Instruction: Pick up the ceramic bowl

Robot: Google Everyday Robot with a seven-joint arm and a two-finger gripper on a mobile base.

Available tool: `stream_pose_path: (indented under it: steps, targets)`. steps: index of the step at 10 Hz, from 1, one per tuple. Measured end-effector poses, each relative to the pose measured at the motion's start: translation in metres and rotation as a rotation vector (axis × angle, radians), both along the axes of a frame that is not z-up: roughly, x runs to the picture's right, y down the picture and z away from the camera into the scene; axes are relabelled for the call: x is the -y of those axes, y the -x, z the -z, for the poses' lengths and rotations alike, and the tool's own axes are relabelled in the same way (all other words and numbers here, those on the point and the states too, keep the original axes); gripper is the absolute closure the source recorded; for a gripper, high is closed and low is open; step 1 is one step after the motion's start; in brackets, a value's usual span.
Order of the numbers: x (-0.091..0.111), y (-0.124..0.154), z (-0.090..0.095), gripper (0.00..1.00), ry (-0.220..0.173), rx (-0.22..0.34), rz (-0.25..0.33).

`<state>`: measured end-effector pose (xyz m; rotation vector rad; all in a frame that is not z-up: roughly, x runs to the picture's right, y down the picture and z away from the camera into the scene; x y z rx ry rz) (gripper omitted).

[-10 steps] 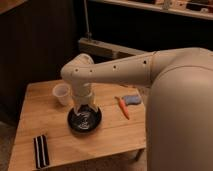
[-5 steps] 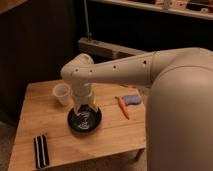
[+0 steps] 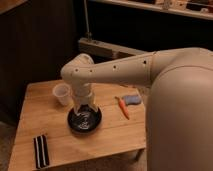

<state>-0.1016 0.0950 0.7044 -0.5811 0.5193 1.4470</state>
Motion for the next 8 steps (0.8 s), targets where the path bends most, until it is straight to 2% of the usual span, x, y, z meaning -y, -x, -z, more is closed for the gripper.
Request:
stream_pose_path:
  steps: [2,3,4,6,8]
  targets:
    - [0.0,0.0,0.001,0.35,-0.001,-0.002,-0.001]
    - [-0.002,-0.002,-0.002,0.35,0.027,0.017,-0.012]
    - [-0.006,-0.007,-0.008,0.35,0.064,0.04,-0.031]
    - [-0.025,-0.02,-0.02,0.35,0.165,0.128,-0.12]
    - [-0.044,-0.051,-0.015,0.35,0.242,0.175,-0.197]
